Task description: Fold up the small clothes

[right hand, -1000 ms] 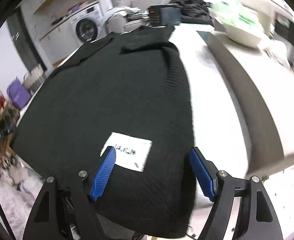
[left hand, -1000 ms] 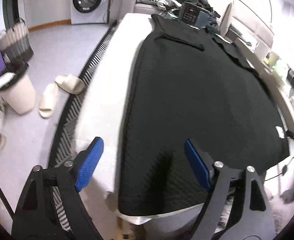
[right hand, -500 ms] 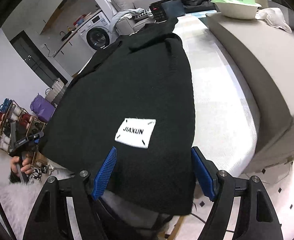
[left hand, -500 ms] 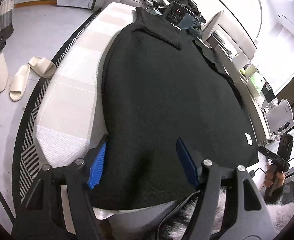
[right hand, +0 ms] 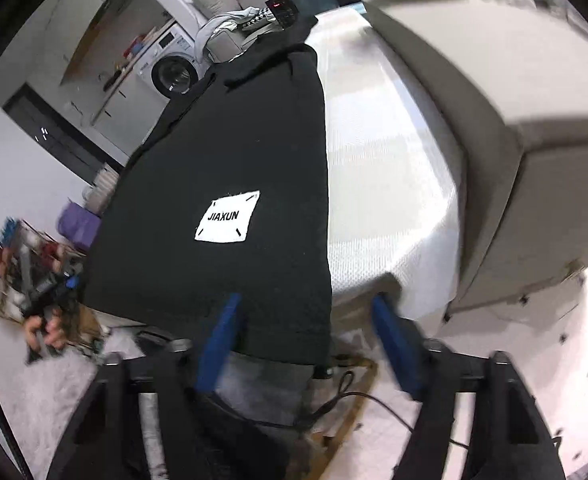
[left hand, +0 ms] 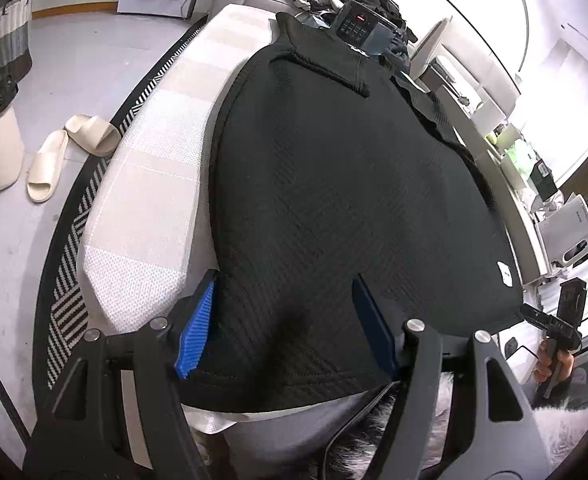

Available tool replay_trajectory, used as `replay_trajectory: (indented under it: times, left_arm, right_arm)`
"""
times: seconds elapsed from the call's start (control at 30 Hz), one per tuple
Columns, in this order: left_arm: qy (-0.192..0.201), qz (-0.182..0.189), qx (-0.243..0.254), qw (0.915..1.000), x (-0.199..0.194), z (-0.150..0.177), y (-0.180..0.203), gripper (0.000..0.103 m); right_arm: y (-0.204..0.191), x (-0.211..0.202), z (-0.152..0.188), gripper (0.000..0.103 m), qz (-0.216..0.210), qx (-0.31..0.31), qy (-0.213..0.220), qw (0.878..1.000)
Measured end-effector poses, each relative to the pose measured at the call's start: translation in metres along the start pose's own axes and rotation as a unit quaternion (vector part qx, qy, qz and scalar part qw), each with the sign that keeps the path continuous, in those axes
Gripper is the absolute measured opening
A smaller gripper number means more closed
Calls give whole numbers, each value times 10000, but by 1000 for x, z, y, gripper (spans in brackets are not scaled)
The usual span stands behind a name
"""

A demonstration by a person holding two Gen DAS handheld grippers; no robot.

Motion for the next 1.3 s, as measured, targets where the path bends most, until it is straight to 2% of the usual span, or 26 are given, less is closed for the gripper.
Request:
replay_trajectory:
  times: [0.03,0.1,0.17,0.33,0.47,0.57,0.67,0.7,0.73,0.77,0.8,0.83,1.0,1.07,1.1,1.17,1.3]
  left_arm:
    - [9,-23,21,10000,0,0,1,64]
    - [16,-54,54,10000,1,0,2,64]
    - [11,-70,71,10000,2,-1,1,64]
    - [5,-47,81,10000,3,-1,2,64]
    - [-60,-17,147,9999,3,1,2,64]
    - [-142,-36,231,9996,2,4,1,64]
    - [-172,-139,383,9990,2,6,3,64]
    - [-170,-186,405,9989,3,6,3,64]
    - [-153,-231,429,9987,4,6,4,59]
    - [-125,-272,473,9984,5,6,4,36]
    - [-134,-318,483,9982,7,6,4,21]
    - [-146,-357,439,9983,8,6,2,7]
    - [83,-45,325,9994,-4,0,5,5]
    - [416,397,257,9980,-19,-9,13,5]
    - [584,579,261,9963,-28,-12,17,5]
    - [813,716,339,9935,-40,-16,22,5]
    - [1060,1074,369,9879,-58,-17,28,5]
  right_arm:
    - [1,3,2,45,-130,96,-59,9999]
    - [-2,6,1,27,-259,135,-62,9996]
    - [-10,6,0,22,-304,36,-84,9995]
    - [-43,-7,-16,24,-914,-245,233,9952]
    - [-34,6,-18,28,-711,-99,70,9974]
    - [-32,10,-17,33,-884,69,101,9960]
    - [-28,11,-18,33,-864,19,133,9962]
    - [-28,12,-20,29,-833,-7,172,9964]
    - [-28,15,-23,26,-792,-11,191,9967]
    - [-28,18,-24,21,-733,-34,209,9971]
    - [-28,21,-28,14,-694,-45,231,9973]
    - [-29,22,-29,11,-662,-61,262,9974]
    - [-33,14,-35,7,-661,-140,540,9963]
    - [-39,4,-40,7,-730,-284,798,9937]
    - [-41,-2,-42,7,-800,-329,925,9919]
    - [-46,-12,-47,7,-981,-363,1140,9880]
    - [-58,-28,-48,7,-1471,-514,1457,9770]
Point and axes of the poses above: each gripper's, at about its wrist camera, not at the fingertips, and x roughly the way its jaws point, y to its right, z to its underside, the point moved 10 cm from there along x, roughly the way its jaws point, and after that the axes turned 9 degrees about -z, right-handed, at the moved point
